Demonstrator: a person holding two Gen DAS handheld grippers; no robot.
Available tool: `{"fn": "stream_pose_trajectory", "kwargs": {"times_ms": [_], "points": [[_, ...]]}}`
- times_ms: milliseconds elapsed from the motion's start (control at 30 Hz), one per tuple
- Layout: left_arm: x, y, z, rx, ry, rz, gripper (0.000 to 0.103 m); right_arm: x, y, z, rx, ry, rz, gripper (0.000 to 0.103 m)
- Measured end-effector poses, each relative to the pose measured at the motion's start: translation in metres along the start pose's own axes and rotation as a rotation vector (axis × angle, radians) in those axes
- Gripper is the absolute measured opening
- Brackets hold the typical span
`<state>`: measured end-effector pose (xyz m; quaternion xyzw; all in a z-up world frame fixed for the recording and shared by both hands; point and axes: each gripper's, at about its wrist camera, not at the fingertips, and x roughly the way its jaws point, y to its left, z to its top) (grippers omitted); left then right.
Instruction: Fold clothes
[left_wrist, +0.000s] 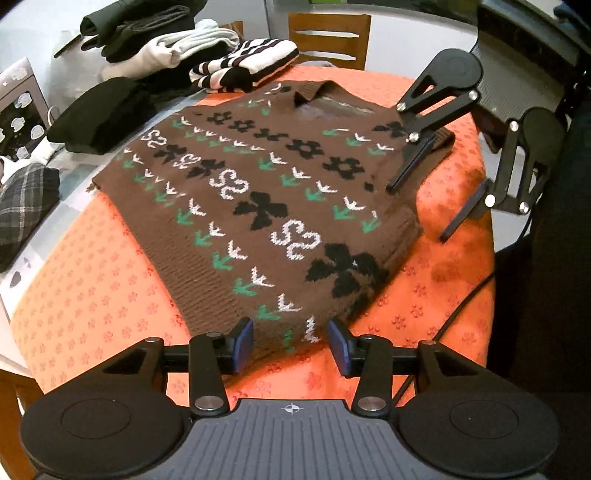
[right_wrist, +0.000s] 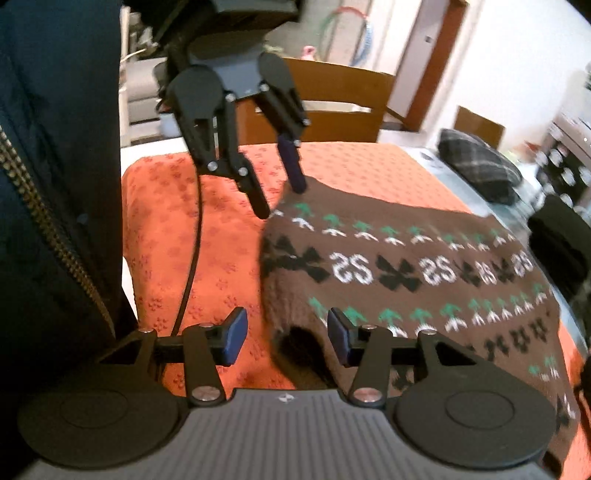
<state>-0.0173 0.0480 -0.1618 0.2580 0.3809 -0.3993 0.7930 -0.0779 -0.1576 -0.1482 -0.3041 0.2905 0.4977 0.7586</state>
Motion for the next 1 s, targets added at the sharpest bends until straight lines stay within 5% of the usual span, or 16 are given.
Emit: {"fn": "stream_pose_trajectory", "kwargs": {"times_ms": [100, 267, 500, 600, 1000], "points": [[0.001, 0.002, -0.001, 0.008, 0.000, -0.002, 0.053, 0.015, 0.005, 0.002, -0.053, 0.023, 0.007, 0.050], [0.000, 0.000, -0.002, 0.033, -0.009, -0.028, 0.064, 0.023, 0.002, -0.001, -0.040, 0.031, -0.012, 0.015], [0.008, -0.011, -0.002, 0.141, -0.048, 0.023, 0.066, 0.008, -0.033, -0.003, 0.176, -0.043, -0.045, 0.013], [0.010, -0.004, 0.003, 0.157, -0.065, 0.069, 0.047, 0.001, -0.049, -0.004, 0.272, -0.077, -0.059, 0.013], [0.016, 0.048, 0.053, -0.013, -0.175, 0.180, 0.044, 0.024, -0.131, -0.038, 0.629, -0.081, -0.117, 0.013]]}}
